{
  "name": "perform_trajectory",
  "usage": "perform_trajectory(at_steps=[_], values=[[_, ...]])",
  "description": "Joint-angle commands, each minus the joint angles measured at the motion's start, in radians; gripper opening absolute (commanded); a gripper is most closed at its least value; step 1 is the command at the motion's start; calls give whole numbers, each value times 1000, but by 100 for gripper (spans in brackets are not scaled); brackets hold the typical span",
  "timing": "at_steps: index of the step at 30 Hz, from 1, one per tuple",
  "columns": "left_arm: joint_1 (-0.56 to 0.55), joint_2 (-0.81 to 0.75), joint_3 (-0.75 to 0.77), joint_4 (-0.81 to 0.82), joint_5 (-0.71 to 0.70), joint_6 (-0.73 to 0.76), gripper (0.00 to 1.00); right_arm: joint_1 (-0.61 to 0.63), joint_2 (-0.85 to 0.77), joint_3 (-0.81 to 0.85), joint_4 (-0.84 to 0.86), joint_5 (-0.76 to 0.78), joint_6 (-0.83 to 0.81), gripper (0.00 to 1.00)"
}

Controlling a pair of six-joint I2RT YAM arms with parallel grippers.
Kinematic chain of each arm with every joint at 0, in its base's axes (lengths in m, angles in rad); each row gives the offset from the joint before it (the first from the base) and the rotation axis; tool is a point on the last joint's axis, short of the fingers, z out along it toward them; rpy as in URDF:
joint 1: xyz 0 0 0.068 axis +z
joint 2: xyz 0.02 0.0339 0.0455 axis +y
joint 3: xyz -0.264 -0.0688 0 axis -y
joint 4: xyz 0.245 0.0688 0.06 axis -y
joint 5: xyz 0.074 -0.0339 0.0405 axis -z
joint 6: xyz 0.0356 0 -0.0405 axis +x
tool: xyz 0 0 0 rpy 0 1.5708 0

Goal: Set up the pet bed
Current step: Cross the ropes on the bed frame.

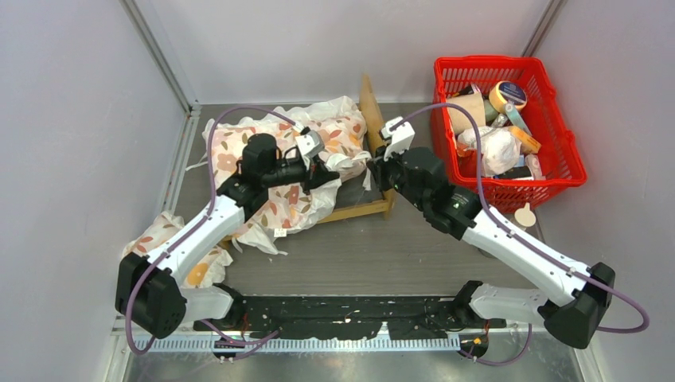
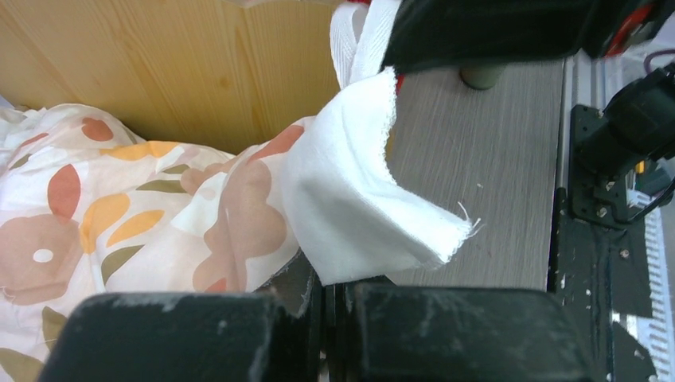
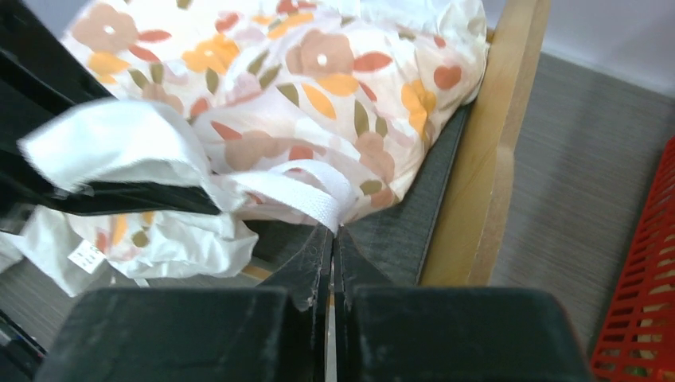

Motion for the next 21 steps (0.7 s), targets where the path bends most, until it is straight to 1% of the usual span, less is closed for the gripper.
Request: perform_trajectory(at_steps=[1,5,6,8,9,10,11,12,13,17,21], values=[[7,6,22,-21,25,68,0,3,-48,86,13,-21,-6,5],[8,5,21,-32,56,69,0,2,-15,167,-19,-5,-65,5],[7,6,24,-39,63,73,0,1,1,196,-54,-14,-70,6],[7,5,40,-92,71,88,0,2,16,219,-121,-52,-61,13],[7,2,45,-112,78,96,0,2,16,217,-154,-62,-43,19],[7,1,48,-129,87,106,0,2,11,202,-165,-63,-36,20],[7,-1,48,-147,92,114,0,1,6,192,-174,-58,-26,19],[6,-2,48,-153,93,119,0,1,-7,178,-176,-58,-23,15],[7,-3,47,-160,89,122,0,1,-12,173,-184,-58,-22,8],[7,0,51,-173,99,126,0,1,-39,181,-232,-58,2,5],[7,8,70,-210,117,146,0,1,-49,166,-189,-42,-30,5]])
